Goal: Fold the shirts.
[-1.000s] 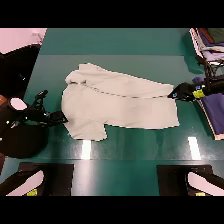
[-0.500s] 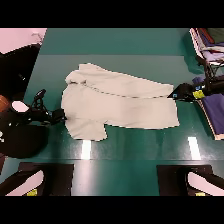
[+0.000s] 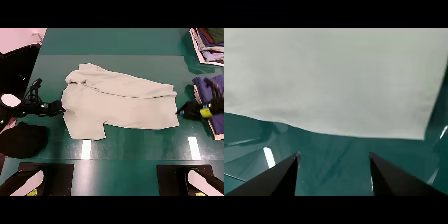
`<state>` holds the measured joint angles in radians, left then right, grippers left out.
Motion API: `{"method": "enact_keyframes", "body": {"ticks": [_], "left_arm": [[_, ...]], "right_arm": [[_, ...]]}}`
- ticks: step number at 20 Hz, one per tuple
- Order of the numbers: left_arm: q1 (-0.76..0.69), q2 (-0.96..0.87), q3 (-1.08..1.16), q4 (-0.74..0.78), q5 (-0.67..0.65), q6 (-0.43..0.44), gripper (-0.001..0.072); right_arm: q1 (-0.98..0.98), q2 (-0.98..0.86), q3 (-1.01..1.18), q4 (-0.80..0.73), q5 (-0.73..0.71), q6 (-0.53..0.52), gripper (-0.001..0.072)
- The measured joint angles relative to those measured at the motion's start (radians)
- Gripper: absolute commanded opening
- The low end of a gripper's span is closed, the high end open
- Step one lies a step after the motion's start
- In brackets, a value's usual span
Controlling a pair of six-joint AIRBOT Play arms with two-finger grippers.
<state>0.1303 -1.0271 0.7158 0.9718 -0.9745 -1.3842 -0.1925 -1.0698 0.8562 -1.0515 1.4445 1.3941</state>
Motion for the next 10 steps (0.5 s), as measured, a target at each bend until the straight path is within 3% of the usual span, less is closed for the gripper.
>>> {"method": "enact_keyframes", "body": {"ticks": [3, 6, 8, 10], "left_arm": [[0.000, 0.013, 0.014, 0.005, -0.007, 0.003, 0.0028], [0.000, 0.018, 0.020, 0.006, -0.017, 0.005, 0.0028], [0.000, 0.019, 0.022, 0.007, -0.028, 0.005, 0.0028], [0.000, 0.020, 0.023, 0.008, -0.040, 0.006, 0.0027]], "right_arm": [[-0.049, 0.042, -0.159, 0.003, -0.026, 0.011, 0.0519], [-0.043, 0.026, -0.269, 0.061, -0.119, 0.016, 0.0450], [-0.006, -0.010, -0.298, 0.108, -0.195, 0.017, 0.0444], [0.045, -0.053, -0.293, 0.135, -0.258, 0.018, 0.0253]]}}
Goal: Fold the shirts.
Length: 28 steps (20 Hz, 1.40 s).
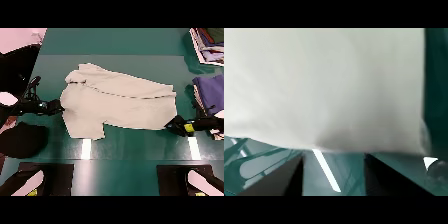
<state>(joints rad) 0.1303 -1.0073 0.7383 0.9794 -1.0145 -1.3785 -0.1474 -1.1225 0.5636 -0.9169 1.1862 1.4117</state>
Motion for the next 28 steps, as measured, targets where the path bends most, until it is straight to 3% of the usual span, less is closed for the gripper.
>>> {"method": "enact_keyframes", "body": {"ticks": [2, 3, 10, 14, 22, 28], "left_arm": [[0.000, 0.001, 0.000, 0.002, -0.014, 0.006, 0.0026], [0.000, 0.004, 0.002, 0.003, -0.022, 0.008, 0.0026], [0.000, 0.148, 0.206, 0.052, -0.123, 0.014, 0.0027], [0.000, 0.222, 0.545, 0.073, -0.194, 0.006, 0.0027], [-0.001, 0.249, 1.212, 0.111, -0.143, -0.065, 0.0027], [-0.001, 0.230, 1.298, 0.111, -0.116, -0.095, 0.0027]], "right_arm": [[0.052, -0.036, 0.030, 0.009, -0.046, 0.000, 0.0030], [0.076, -0.048, 0.050, 0.015, -0.060, 0.000, 0.0018], [0.119, 0.064, 0.291, 0.022, -0.034, -0.023, 0.0018], [0.057, 0.211, 0.548, 0.024, -0.009, -0.026, 0.0017], [-0.132, 0.386, 1.012, 0.032, 0.058, -0.046, 0.0017], [-0.227, 0.305, 1.267, 0.030, 0.210, -0.048, 0.0016]]}}
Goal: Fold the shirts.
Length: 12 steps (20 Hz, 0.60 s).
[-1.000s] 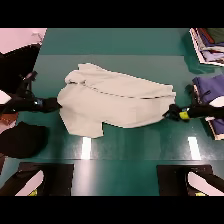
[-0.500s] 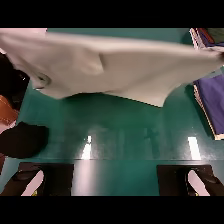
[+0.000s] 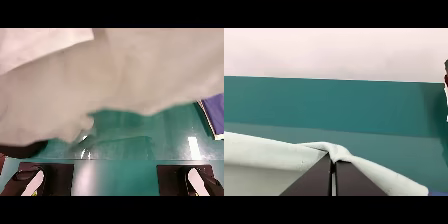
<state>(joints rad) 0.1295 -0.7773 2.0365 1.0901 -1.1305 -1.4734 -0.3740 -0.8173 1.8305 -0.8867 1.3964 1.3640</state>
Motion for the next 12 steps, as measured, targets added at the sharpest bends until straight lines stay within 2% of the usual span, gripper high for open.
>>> {"method": "enact_keyframes", "body": {"ticks": [5, 12], "left_arm": [[0.000, -0.121, -0.205, -0.022, -0.085, -0.011, 0.0027], [0.001, -0.458, -0.509, -0.034, -0.133, 0.006, 0.0027]], "right_arm": [[0.068, -0.186, 0.050, -0.017, 0.099, 0.026, 0.0016], [0.309, -0.549, -0.130, -0.240, 0.140, 0.071, 0.0017]]}}
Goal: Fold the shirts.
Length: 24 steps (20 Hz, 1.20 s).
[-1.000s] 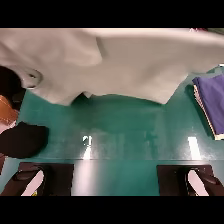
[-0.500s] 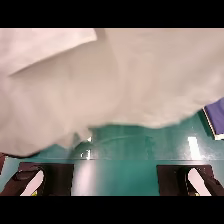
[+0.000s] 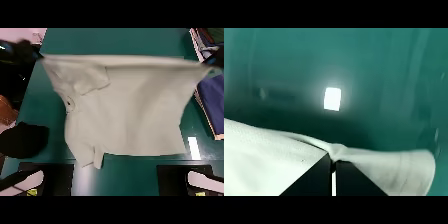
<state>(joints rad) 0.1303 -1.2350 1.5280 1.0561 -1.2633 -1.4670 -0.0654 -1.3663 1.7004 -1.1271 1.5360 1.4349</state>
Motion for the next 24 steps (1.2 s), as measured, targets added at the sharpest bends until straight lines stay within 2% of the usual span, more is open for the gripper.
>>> {"method": "enact_keyframes", "body": {"ticks": [5, 10, 12, 16, 18, 22, 23, 24], "left_arm": [[0.000, -0.249, -0.035, -0.042, 0.107, 0.046, 0.0027], [0.000, -0.340, 0.077, -0.058, 0.232, 0.083, 0.0027], [0.000, -0.349, 0.115, -0.061, 0.218, 0.095, 0.0026], [0.000, -0.356, 0.104, -0.014, 0.070, 0.101, 0.0026], [0.000, -0.352, 0.042, 0.000, 0.024, 0.104, 0.0026], [-0.014, -0.346, -0.132, 0.009, 0.021, 0.109, 0.0029], [-0.019, -0.346, -0.167, 0.014, 0.031, 0.111, 0.0047], [-0.025, -0.345, -0.198, 0.016, 0.038, 0.111, 0.0344]], "right_arm": [[0.084, -0.281, 0.052, -0.042, -0.053, 0.009, 0.0016], [0.103, -0.432, 0.266, -0.043, -0.115, 0.019, 0.0017], [0.104, -0.437, 0.287, -0.047, -0.121, 0.016, 0.0016], [0.111, -0.389, 0.190, -0.096, -0.104, -0.003, 0.0017], [0.117, -0.349, 0.096, -0.129, -0.108, -0.006, 0.0017], [0.122, -0.274, -0.092, -0.163, -0.169, -0.010, 0.0020], [0.122, -0.264, -0.125, -0.164, -0.179, -0.010, 0.0122], [0.123, -0.254, -0.154, -0.163, -0.186, -0.010, 0.0353]]}}
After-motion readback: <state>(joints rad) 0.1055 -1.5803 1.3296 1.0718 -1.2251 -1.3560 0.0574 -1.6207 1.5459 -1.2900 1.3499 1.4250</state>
